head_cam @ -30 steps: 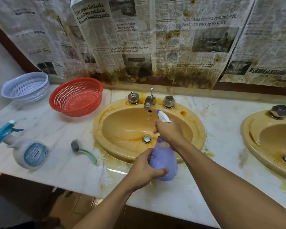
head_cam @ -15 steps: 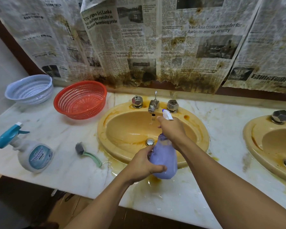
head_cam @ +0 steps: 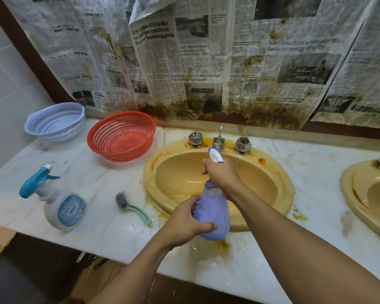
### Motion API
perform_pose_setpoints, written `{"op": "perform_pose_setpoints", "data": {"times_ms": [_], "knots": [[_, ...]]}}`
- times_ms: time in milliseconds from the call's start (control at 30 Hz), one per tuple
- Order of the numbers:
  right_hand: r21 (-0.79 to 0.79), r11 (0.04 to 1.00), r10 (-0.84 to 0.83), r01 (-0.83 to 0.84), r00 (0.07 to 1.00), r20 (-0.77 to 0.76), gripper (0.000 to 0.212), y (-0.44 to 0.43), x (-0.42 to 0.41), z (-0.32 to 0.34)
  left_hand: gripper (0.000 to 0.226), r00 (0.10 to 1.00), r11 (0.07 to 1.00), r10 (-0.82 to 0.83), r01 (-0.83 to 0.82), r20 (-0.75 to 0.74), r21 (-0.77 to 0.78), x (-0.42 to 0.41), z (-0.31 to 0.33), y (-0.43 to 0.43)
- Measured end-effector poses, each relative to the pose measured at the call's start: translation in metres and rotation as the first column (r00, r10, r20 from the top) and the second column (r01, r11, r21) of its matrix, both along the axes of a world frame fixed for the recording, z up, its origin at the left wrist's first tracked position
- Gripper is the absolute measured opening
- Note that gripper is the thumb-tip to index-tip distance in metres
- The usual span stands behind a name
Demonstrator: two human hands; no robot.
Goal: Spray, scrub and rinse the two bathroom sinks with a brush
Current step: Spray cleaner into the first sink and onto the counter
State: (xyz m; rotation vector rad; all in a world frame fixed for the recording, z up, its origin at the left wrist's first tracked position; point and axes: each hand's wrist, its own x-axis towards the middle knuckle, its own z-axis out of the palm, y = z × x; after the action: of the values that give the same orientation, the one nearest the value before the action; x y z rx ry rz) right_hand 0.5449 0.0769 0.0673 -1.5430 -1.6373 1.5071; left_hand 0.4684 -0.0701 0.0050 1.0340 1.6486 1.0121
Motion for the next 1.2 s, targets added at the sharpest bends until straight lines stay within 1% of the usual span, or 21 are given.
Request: {"op": "perform_pose_setpoints", "data": {"times_ms": [133,200,267,367,500,600,700,767,900,967,1067,1100,1167,1200], "knots": [[0.045,0.995,-0.09,0.089,0.995,0.031,0.035,-0.006,-0.012,-0.002,0.052,1.0,1.0,-0.011,0.011,-0.011,-0.009,-0.012,0.001,-0.002],[0.048,0.994,-0.099,0.097,0.995,0.03,0.037,-0.008,-0.015,-0.003,0.052,1.0,1.0,-0.01,0.01,-0.008,-0.018,-0.017,0.002,-0.003],[0.033,0.998,-0.056,0.055,0.998,0.019,0.034,-0.011,-0.018,-0.001,0.052,1.0,1.0,-0.008,0.008,-0.006,-0.021,-0.022,0.002,-0.005],[-0.004,0.999,0.043,-0.043,0.999,-0.015,0.022,-0.015,-0.023,0.0,0.054,1.0,1.0,0.006,-0.006,-0.004,-0.024,-0.025,-0.001,-0.014],[-0.053,0.996,0.073,-0.071,0.997,0.031,0.016,-0.026,-0.039,-0.01,0.057,0.999,0.999,0.04,-0.04,-0.01,-0.036,-0.026,-0.01,-0.032],[-0.083,0.99,0.119,-0.114,0.991,0.059,0.024,-0.038,-0.05,-0.023,0.066,0.996,0.994,0.09,-0.091,-0.012,-0.059,-0.032,-0.018,-0.049],[-0.103,0.974,0.205,-0.2,0.977,0.049,0.021,-0.055,-0.059,-0.033,0.063,0.993,0.99,0.12,-0.121,-0.017,-0.078,-0.039,-0.026,-0.068],[-0.12,0.968,0.23,-0.222,0.971,0.057,0.023,-0.067,-0.064,-0.039,0.063,0.99,0.985,0.138,-0.139,-0.021,-0.103,-0.042,-0.031,-0.082],[-0.141,0.98,0.149,-0.137,0.986,0.073,0.025,-0.094,-0.067,-0.051,0.066,0.989,0.976,0.14,-0.145,-0.04,-0.164,-0.042,-0.042,-0.108],[-0.136,0.979,0.159,-0.151,0.986,0.054,0.018,-0.109,-0.062,-0.054,0.065,0.99,0.973,0.137,-0.14,-0.033,-0.183,-0.04,-0.047,-0.12],[-0.143,0.963,0.233,-0.228,0.972,0.018,0.025,-0.125,-0.054,-0.057,0.06,0.995,0.974,0.098,-0.1,-0.022,-0.204,-0.038,-0.047,-0.136],[-0.153,0.959,0.241,-0.237,0.97,0.007,0.021,-0.129,-0.052,-0.06,0.059,0.996,0.975,0.083,-0.086,-0.022,-0.207,-0.037,-0.046,-0.141],[-0.168,0.968,0.193,-0.188,0.981,0.014,0.011,-0.137,-0.045,-0.065,0.059,0.998,0.975,0.05,-0.057,-0.036,-0.213,-0.034,-0.044,-0.148],[-0.163,0.977,0.141,-0.134,0.99,0.032,0.015,-0.141,-0.04,-0.068,0.059,0.999,0.975,0.026,-0.034,-0.042,-0.221,-0.031,-0.042,-0.151]]}}
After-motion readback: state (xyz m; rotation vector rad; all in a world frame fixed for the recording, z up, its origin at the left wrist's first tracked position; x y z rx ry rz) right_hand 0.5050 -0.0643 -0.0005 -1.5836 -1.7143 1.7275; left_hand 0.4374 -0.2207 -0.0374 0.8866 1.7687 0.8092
